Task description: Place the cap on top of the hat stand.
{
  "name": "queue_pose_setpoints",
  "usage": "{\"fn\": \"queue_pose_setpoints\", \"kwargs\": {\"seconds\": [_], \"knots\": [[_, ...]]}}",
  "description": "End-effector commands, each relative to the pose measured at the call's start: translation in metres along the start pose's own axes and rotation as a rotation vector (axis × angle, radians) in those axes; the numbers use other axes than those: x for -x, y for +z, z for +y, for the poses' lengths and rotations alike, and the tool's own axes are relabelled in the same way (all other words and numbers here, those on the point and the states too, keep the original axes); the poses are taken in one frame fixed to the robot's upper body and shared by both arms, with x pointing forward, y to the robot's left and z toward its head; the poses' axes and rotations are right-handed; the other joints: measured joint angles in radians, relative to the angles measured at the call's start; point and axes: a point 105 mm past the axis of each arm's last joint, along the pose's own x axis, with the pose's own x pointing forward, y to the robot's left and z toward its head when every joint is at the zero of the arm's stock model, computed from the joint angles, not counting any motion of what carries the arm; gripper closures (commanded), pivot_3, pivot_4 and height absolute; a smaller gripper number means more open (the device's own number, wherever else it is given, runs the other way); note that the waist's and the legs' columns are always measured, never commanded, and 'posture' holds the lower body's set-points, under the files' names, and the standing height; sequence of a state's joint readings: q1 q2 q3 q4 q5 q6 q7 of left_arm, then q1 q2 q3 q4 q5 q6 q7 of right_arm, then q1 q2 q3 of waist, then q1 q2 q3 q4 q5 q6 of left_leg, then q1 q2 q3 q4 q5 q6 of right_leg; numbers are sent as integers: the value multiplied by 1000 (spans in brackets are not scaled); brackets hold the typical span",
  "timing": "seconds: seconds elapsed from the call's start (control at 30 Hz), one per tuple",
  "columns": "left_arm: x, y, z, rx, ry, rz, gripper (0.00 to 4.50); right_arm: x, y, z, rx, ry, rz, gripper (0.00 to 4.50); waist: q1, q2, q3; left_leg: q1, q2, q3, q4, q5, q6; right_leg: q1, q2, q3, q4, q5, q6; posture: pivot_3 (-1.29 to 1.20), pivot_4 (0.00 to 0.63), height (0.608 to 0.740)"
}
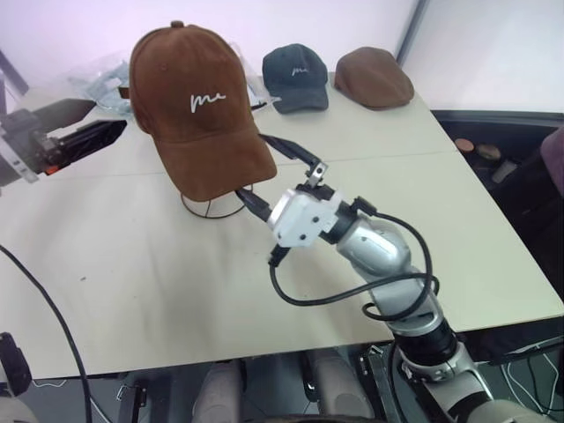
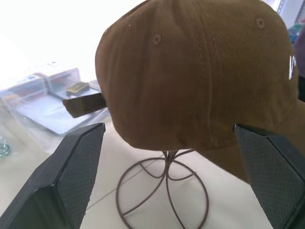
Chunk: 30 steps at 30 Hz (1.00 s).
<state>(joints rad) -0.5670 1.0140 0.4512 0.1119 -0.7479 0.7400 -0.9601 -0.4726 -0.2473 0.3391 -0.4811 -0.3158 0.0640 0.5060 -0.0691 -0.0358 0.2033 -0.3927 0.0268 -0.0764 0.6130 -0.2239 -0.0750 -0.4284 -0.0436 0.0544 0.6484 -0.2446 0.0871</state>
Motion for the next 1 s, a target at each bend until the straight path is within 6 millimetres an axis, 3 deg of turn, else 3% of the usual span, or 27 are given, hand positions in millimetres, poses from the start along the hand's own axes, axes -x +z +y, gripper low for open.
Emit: {"fn": "queue_pose_setpoints", "kwargs": {"seconds": [0.03, 0.2, 0.4, 0.57, 0.7, 0.87, 1.0], "knots": [[0, 11, 1, -28, -1, -32, 0, 5, 18, -6, -65, 30, -81, 576, 0, 0, 0, 0, 0, 0, 0, 0, 0, 0, 0, 0, 0, 0, 0, 0, 150, 740], [3, 8, 6, -23, -3, -29, 0, 10, 27, -9, -162, 104, -104, 576, 0, 0, 0, 0, 0, 0, 0, 0, 0, 0, 0, 0, 0, 0, 0, 0, 150, 740], [3, 8, 0, -29, -11, -29, 0, 25, 19, -26, -131, 117, -50, 576, 2, 0, 0, 0, 0, 0, 0, 0, 0, 0, 0, 0, 0, 0, 0, 0, 150, 740], [0, 5, -1, -47, 10, -16, 0, 37, 7, -52, -69, 74, 12, 576, 3, 0, 0, 0, 0, 0, 0, 0, 0, 0, 0, 0, 0, 0, 0, 0, 150, 740], [1, 5, 12, -124, 115, -27, 0, 45, 1, -73, -8, 44, 55, 576, 0, 0, 0, 0, 0, 0, 0, 0, 0, 0, 0, 0, 0, 0, 0, 0, 150, 740], [17, 1, 19, -197, 236, -42, 0, 62, -24, -102, 18, -20, 165, 576, 0, 0, 0, 0, 0, 1, 0, 0, 0, 0, 0, 0, -1, 0, 0, 0, 150, 740], [38, -14, 13, -133, 259, -27, 0, 80, -51, -120, -86, 9, 264, 576, 0, 0, 0, 0, 0, 2, 0, 0, 0, 0, -1, 0, -2, 0, 0, 0, 150, 740]]}}
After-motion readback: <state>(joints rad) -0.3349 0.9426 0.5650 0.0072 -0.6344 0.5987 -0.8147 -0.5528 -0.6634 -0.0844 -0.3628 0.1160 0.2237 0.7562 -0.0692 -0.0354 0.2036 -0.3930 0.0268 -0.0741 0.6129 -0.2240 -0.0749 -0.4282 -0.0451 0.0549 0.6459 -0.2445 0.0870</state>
